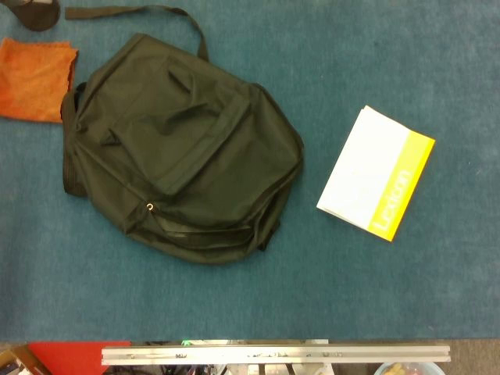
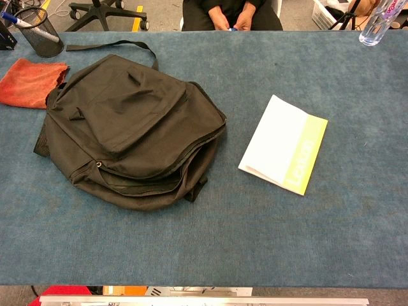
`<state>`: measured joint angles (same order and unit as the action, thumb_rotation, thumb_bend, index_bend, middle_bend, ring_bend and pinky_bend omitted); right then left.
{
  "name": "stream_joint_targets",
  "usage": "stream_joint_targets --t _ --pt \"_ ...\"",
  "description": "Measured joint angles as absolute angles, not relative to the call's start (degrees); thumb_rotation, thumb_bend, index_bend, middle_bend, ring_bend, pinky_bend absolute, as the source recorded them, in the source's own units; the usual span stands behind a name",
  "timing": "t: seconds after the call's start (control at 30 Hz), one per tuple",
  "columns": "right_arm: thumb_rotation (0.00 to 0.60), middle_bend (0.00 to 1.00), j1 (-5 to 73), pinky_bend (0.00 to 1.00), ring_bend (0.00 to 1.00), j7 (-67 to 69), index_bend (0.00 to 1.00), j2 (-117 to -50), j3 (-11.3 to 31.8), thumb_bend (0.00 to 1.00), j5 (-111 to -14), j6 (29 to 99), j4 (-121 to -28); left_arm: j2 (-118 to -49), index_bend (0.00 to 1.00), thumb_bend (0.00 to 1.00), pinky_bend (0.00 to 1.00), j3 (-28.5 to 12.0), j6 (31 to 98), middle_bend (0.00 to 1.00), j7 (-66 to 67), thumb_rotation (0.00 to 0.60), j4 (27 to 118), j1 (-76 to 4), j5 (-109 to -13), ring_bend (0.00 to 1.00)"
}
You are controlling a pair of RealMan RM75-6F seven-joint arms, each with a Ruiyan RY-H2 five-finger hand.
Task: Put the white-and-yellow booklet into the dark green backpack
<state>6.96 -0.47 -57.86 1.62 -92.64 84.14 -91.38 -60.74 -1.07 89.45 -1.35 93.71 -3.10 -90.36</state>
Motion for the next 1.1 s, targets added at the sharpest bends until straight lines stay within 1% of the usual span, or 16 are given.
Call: stream_joint_targets --t 0.37,0.53,0.7,0.77,0.83,0.97,1.1 --pt "0.600 0.37 8.88 0.39 0.28 -0.43 0.20 -58.30 1.20 0.26 -94.63 82.12 -90.69 -60.49 0.28 0.26 0.07 -1.01 89.67 0.19 -1.25 0.600 94.22 -2.82 -90.30 0.11" --pt "0.600 0.37 11.49 0.39 0.28 -1.50 0.20 -59.20 0.76 0.26 -96.93 78.88 -89.51 -60.46 0.28 0.26 0.07 -0.86 89.90 0.19 -1.32 0.600 94.30 -2.71 -90.72 0.11" --pt "0.600 0.35 15.39 0.39 0.25 -4.33 0.20 -62.66 0.33 0.25 -99.65 74.37 -86.97 -60.16 0.28 0.26 0.07 -0.54 90.21 0.19 -1.73 0.600 94.40 -2.32 -90.92 0.11" --pt "0.600 0.34 16.94 0.39 0.23 -6.01 0.20 -64.36 0.20 0.20 -100.78 73.03 -85.50 -60.03 0.28 0.26 0.07 -0.44 90.44 0.19 -2.03 0.600 94.43 -2.10 -90.95 0.11" --pt "0.600 0.32 18.17 0.36 0.20 -7.43 0.20 -65.95 0.06 0.13 -101.48 71.73 -83.98 -59.91 0.28 0.26 0.07 -0.37 90.83 0.19 -2.45 0.600 94.45 -1.80 -90.93 0.11" --pt "0.600 0.30 20.19 0.33 0.18 -8.99 0.20 -69.61 -0.37 0.11 -101.95 68.24 -81.33 -59.52 0.28 0.26 0.07 -0.03 91.56 0.19 -3.55 0.600 94.05 -0.89 -90.68 0.11" --pt "0.600 0.29 21.89 0.33 0.18 -9.76 0.20 -72.92 -0.87 0.11 -102.13 65.91 -78.28 -59.28 0.28 0.26 0.07 0.36 91.76 0.19 -4.16 0.600 93.66 -0.37 -90.67 0.11"
